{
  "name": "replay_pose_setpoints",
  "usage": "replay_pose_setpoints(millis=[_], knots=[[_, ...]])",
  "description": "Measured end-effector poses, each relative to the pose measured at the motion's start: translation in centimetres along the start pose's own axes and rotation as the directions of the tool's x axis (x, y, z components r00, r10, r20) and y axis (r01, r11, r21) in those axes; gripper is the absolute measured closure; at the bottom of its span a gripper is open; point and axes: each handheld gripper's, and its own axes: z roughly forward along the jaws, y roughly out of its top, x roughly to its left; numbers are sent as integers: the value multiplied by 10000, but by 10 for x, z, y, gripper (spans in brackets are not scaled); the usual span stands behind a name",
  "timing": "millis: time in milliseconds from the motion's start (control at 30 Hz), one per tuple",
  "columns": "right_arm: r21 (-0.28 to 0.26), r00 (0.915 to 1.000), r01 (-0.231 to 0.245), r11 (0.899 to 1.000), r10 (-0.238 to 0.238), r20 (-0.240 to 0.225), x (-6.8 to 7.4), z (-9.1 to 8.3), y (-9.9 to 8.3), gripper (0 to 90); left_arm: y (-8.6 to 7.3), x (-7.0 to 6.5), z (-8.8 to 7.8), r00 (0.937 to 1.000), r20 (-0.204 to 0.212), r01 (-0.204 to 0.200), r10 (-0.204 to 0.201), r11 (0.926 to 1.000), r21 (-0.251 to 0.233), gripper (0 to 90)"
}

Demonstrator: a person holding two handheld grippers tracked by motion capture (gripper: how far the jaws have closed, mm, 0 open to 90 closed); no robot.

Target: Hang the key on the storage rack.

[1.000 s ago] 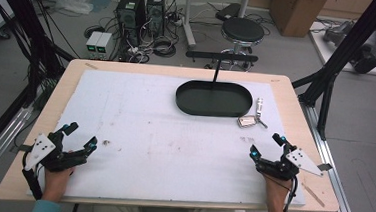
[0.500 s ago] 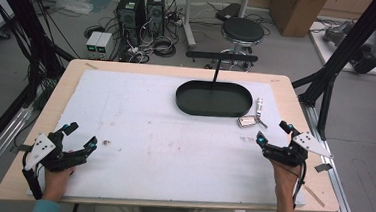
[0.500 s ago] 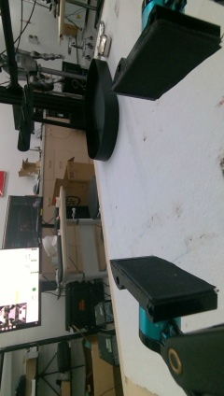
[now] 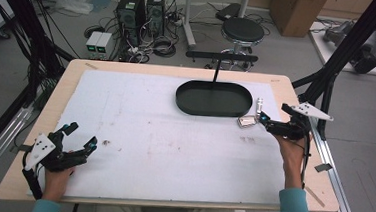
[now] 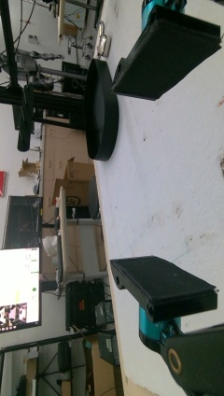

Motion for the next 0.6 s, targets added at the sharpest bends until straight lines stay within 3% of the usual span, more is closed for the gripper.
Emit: replay_pose_setpoints(millis=[200, 267, 467, 600], knots=[[617, 9996, -250, 9978, 244, 117, -6, 15, 11, 34, 0, 0, 0, 10000, 16, 22, -22, 10000, 8, 142], [1208, 9994, -294, 9922, 269, 216, -10, 25, 17, 34, 0, 0, 0, 10000, 3, 4, -4, 10000, -4, 142], [1845, 9985, -426, 9819, 355, 417, -14, 39, 26, 34, 0, 0, 0, 10000, 4, -31, 31, 10000, 15, 142], [2434, 9978, -426, 9690, 287, 602, -15, 48, 32, 34, 0, 0, 0, 10000, 1, 5, -5, 10000, -4, 142]])
